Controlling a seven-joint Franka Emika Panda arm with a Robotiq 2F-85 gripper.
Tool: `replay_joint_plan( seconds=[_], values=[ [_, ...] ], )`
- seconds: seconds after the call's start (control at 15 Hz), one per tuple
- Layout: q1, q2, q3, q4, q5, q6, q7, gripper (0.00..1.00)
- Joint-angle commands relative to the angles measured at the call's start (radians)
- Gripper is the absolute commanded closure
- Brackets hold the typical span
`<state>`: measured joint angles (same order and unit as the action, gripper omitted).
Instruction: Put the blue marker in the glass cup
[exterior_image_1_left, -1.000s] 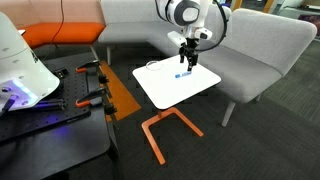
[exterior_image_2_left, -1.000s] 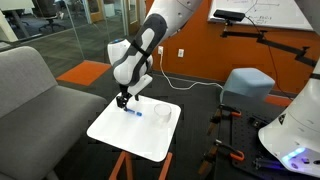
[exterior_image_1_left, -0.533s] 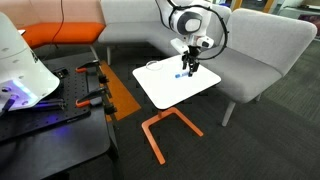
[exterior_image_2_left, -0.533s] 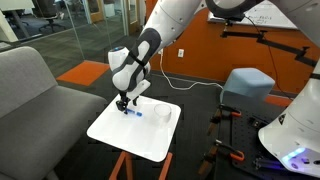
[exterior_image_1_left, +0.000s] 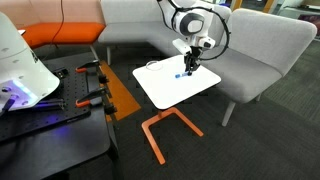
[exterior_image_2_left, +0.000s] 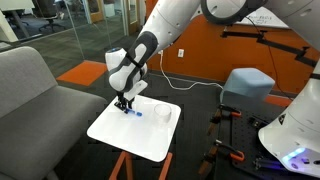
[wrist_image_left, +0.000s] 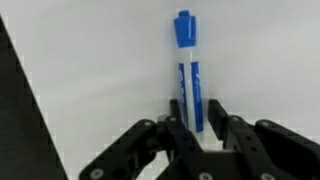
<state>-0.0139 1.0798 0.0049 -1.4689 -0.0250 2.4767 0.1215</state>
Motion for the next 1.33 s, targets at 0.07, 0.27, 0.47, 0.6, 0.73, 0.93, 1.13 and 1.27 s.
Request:
replay_joint_plan(
  seconds=[0.07, 0.27, 0.47, 0.6, 0.73, 0.93, 1.13, 1.27],
  values=[
    [0.029, -0.007, -0.037, 0.027, -0.001, -0.095, 0.006, 1.0],
    [0.047, -0.042, -0.051, 0.029, -0.015, -0.278, 0.008, 0.95],
    [0.07, -0.072, -0.053, 0.064, -0.044, -0.493, -0.01, 0.95],
    [0.086, -0.089, -0.049, 0.098, -0.073, -0.621, -0.023, 0.95],
    [0.1, -0.094, -0.046, 0.147, -0.1, -0.784, -0.033, 0.95],
    [0.106, -0.095, -0.037, 0.199, -0.127, -0.955, -0.059, 0.95],
    [0.096, -0.093, -0.027, 0.225, -0.118, -1.049, -0.072, 0.95],
    [0.089, -0.097, -0.023, 0.22, -0.11, -1.088, -0.075, 0.95]
  ],
)
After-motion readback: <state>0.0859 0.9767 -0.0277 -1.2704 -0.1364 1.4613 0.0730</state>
